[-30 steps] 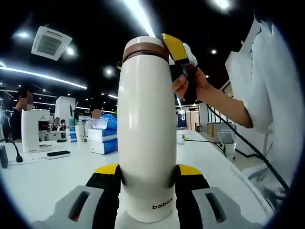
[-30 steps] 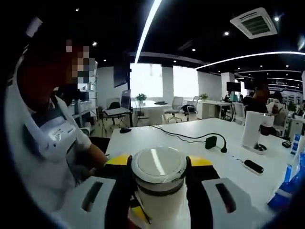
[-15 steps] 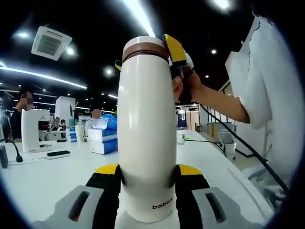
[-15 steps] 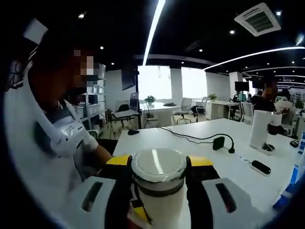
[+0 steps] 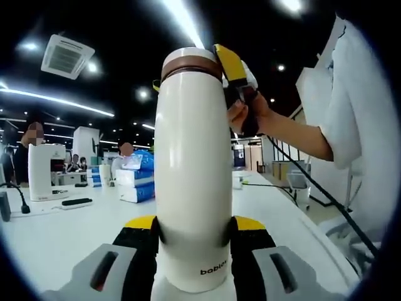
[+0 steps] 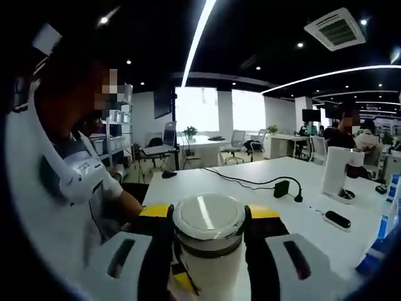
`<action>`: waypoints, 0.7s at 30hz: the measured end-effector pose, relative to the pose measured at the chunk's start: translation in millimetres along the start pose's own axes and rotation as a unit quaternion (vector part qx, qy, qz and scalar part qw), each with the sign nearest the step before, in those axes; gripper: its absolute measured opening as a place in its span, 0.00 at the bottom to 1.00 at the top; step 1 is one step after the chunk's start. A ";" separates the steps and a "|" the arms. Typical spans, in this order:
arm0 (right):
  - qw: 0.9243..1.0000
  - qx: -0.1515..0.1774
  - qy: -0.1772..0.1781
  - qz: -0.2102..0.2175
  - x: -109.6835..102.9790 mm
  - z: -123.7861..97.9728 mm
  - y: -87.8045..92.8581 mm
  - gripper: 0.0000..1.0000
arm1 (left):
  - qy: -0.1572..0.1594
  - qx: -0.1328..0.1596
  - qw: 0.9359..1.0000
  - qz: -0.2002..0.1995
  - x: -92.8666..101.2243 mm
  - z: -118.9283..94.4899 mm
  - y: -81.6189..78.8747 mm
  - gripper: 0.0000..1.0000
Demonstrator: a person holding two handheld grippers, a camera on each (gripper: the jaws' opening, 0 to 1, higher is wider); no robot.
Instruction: Grasp the water cup twist off the cup lid place the cup lid on the table
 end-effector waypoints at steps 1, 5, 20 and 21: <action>1.000 0.000 0.003 -0.001 0.4 -0.4 -0.1 0.46 | 0.000 0.000 1.000 0.000 0.0 0.0 0.0 0.46; 1.000 0.005 0.015 0.002 -1.0 0.1 0.6 0.46 | 0.000 -0.001 1.000 0.000 0.1 -0.1 -0.3 0.46; 0.997 0.073 0.034 0.011 4.6 -7.5 -18.5 0.46 | -0.001 -0.002 1.000 -0.002 -0.1 1.1 -0.7 0.46; 0.996 0.079 0.037 0.008 4.8 -8.9 -21.6 0.46 | -0.001 -0.002 1.000 -0.002 0.0 1.0 -0.7 0.46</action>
Point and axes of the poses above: the point that each gripper's makers call its tool centre point, and the gripper's own axes: z roughly forward along the fingers, x roughly to its right, y roughly out of its underside, the point moved 9 cm from there along -z, roughly backward along the fingers, and after that the axes turned 4 degrees about y, right-handed, at the moved point
